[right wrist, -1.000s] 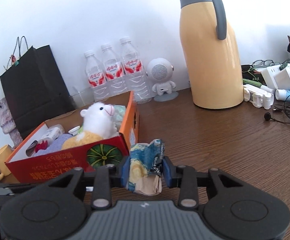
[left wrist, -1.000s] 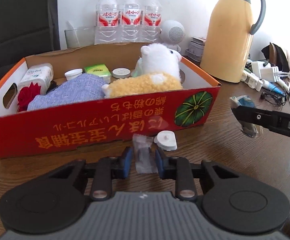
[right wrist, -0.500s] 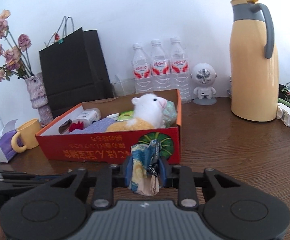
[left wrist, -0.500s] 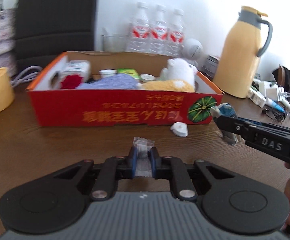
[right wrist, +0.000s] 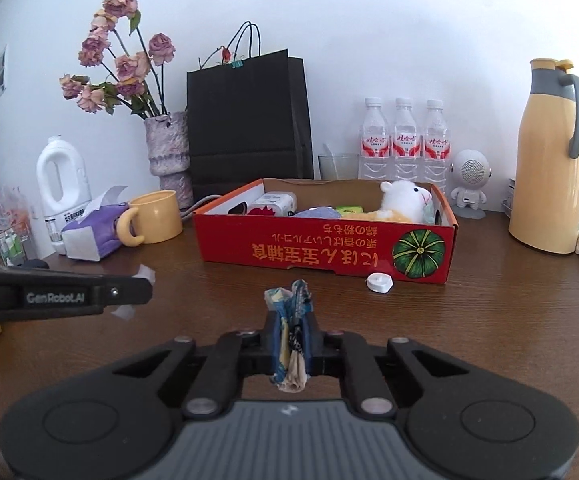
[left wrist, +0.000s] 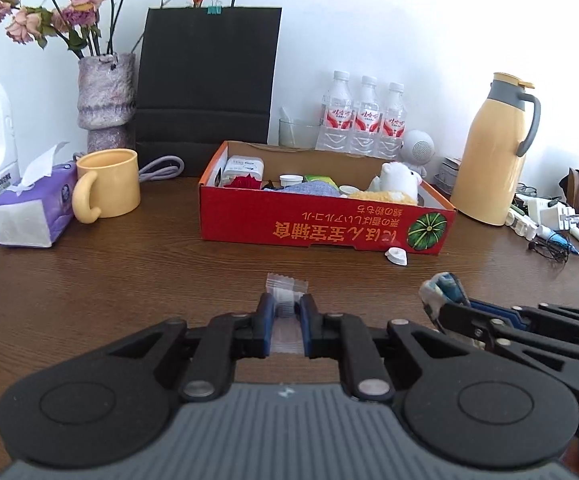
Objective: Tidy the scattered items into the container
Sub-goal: 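Carry the wrapper and packet over the box and release both inside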
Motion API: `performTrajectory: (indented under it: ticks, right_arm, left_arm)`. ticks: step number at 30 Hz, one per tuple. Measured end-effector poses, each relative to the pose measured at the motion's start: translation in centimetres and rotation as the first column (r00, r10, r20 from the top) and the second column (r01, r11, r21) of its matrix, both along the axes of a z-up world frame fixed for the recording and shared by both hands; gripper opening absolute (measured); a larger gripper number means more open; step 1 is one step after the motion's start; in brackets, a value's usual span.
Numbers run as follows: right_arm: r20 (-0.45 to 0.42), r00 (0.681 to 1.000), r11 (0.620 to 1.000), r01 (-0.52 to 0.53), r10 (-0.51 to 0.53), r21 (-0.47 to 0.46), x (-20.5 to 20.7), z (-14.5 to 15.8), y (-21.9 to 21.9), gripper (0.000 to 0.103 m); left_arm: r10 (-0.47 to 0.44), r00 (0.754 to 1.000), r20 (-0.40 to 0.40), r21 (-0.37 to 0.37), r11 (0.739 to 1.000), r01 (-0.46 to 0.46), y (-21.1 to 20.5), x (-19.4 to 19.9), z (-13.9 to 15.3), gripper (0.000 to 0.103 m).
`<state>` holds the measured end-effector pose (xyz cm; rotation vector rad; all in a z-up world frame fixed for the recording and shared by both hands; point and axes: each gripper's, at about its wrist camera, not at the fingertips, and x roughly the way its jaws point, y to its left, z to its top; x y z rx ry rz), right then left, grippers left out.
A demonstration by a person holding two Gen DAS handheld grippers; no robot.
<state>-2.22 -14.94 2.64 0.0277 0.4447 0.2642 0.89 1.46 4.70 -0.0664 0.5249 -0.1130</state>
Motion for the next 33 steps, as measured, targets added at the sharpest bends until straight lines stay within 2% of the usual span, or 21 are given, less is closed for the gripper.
performTrajectory:
  ticks: [4,7,10,21,27,33]
  right_arm:
    - [-0.015,0.999,0.999,0.040,-0.040,-0.003,-3.2,0.4,0.1,0.009]
    - [-0.041,0.995,0.996,0.086,-0.086,0.011,-5.0,-0.2,0.0,0.009]
    - [-0.056,0.994,0.995,0.090,-0.089,0.030,-6.5,-0.8,-0.1,0.009]
    - [0.028,0.993,0.993,0.110,-0.111,0.045,-11.4,1.2,-0.5,0.009]
    - [0.081,0.986,0.987,0.142,-0.148,0.076,-11.4,2.8,-1.5,0.009]
    - [0.095,0.987,0.989,0.124,-0.132,0.085,-7.5,4.9,-1.8,0.010]
  left_arm:
    - [-0.031,0.999,0.030,0.005,1.000,0.031,-0.8,-2.7,-0.2,0.015]
    - [-0.063,0.998,0.029,0.020,0.998,0.062,-1.7,-4.6,-1.0,0.015]
    - [-0.081,0.996,0.037,0.014,0.997,0.080,-2.0,-6.5,-1.1,0.015]
    - [-0.068,0.989,0.130,0.052,0.997,0.062,-1.6,-11.5,0.6,0.015]
    - [-0.056,0.988,0.146,0.039,0.998,0.051,-1.3,-11.3,1.3,0.015]
    - [-0.062,0.983,0.173,0.036,0.998,0.057,-0.6,-7.8,2.7,0.015]
